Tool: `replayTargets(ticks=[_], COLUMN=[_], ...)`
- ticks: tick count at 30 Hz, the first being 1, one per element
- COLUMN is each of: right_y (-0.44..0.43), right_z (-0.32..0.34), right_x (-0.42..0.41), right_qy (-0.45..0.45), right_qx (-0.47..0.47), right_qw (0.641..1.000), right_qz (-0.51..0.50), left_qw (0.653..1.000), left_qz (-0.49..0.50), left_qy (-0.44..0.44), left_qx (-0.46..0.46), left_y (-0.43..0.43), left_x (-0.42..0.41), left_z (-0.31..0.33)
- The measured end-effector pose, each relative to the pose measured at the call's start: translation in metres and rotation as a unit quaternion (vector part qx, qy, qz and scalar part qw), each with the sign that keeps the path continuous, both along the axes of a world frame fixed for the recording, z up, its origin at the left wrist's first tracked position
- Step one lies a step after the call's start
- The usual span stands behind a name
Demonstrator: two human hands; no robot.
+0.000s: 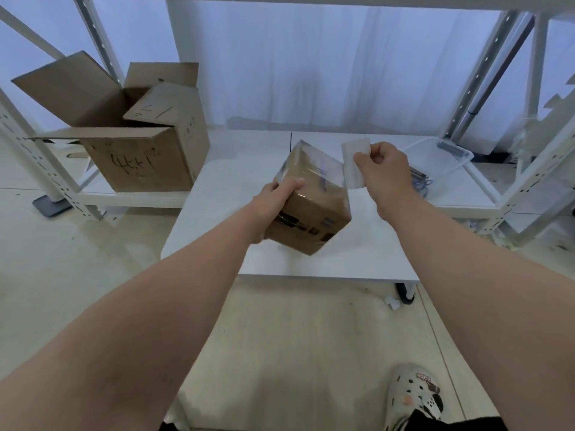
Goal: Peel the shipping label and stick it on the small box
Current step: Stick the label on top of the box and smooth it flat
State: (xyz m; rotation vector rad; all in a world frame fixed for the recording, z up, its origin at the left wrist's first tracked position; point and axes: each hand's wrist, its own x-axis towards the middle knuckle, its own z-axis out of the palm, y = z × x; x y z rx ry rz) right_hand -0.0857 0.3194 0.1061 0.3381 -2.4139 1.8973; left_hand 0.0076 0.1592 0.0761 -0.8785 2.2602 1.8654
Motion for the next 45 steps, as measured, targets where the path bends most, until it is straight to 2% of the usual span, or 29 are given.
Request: replayTargets(ticks=[3,6,9,12,14,16,17,19,20,23,28,29,30,31,33,34,35,37,40,45], right_y=[-0.007,-0.015,-0.020,-0.022,-0.023,-0.025,-0.025,-0.024,-0.023,-0.018,-0.008,-0.007,-0.006,-0.006,-0.006,-0.006,-0.006,-0.008,-0.010,-0.012], right_z=[0.005,0.010,0.011,0.010,0.009,0.009,0.009,0.009,0.010,0.012,0.015,0.016,0.017,0.018,0.019,0.018,0.017,0.014,0.010,0.009], right_x=[0.005,0.011,0.015,0.017,0.017,0.017,0.017,0.016,0.016,0.013,0.015,0.016,0.017,0.019,0.021,0.023,0.025,0.030,0.033,0.035], right_qy=[0.003,0.002,-0.002,0.000,0.004,0.010,0.013,0.023,0.029,0.048,0.053,0.056,0.061,0.073,0.107,0.126,0.142,0.173,0.213,0.263], right_qx=[-0.008,-0.019,-0.021,-0.012,-0.001,0.008,0.012,0.020,0.025,0.049,0.084,0.095,0.110,0.128,0.176,0.199,0.216,0.237,0.261,0.284], right_qw=[1.000,1.000,0.999,0.999,0.999,0.999,0.999,0.999,0.998,0.996,0.992,0.990,0.988,0.985,0.972,0.963,0.956,0.944,0.929,0.904], right_qz=[0.006,0.020,0.036,0.043,0.044,0.044,0.044,0.045,0.047,0.057,0.081,0.084,0.088,0.094,0.114,0.127,0.140,0.152,0.154,0.182], left_qw=[0.996,0.993,0.995,0.999,0.992,0.971,0.948,0.880,0.857,0.837,0.792,0.793,0.809,0.844,0.935,0.964,0.977,0.977,0.961,0.958], left_qz=[-0.017,-0.026,-0.012,-0.024,-0.035,-0.064,-0.095,-0.178,-0.216,-0.270,-0.299,-0.305,-0.304,-0.282,-0.180,-0.119,-0.071,-0.016,0.010,-0.026], left_qy=[-0.023,-0.082,-0.087,-0.024,0.022,0.059,0.070,0.073,0.060,-0.004,-0.051,-0.052,-0.042,-0.008,0.076,0.115,0.146,0.198,0.261,0.262], left_qx=[0.080,0.081,0.038,-0.028,-0.119,-0.224,-0.296,-0.434,-0.465,-0.475,-0.529,-0.524,-0.501,-0.456,-0.295,-0.207,-0.141,-0.078,-0.094,-0.112], left_y=[0.003,-0.002,-0.007,0.001,0.003,0.003,0.000,-0.003,-0.004,-0.006,-0.013,-0.013,-0.012,-0.010,-0.004,-0.003,-0.003,-0.007,-0.015,-0.016], left_x=[0.019,0.034,0.038,0.035,0.031,0.028,0.027,0.021,0.018,0.008,0.000,-0.001,0.000,-0.001,0.001,0.002,0.002,0.003,0.004,0.006], left_z=[-0.014,-0.032,-0.035,-0.026,-0.024,-0.021,-0.020,-0.019,-0.019,-0.019,-0.004,0.001,0.008,0.015,0.028,0.034,0.037,0.039,0.041,0.048])
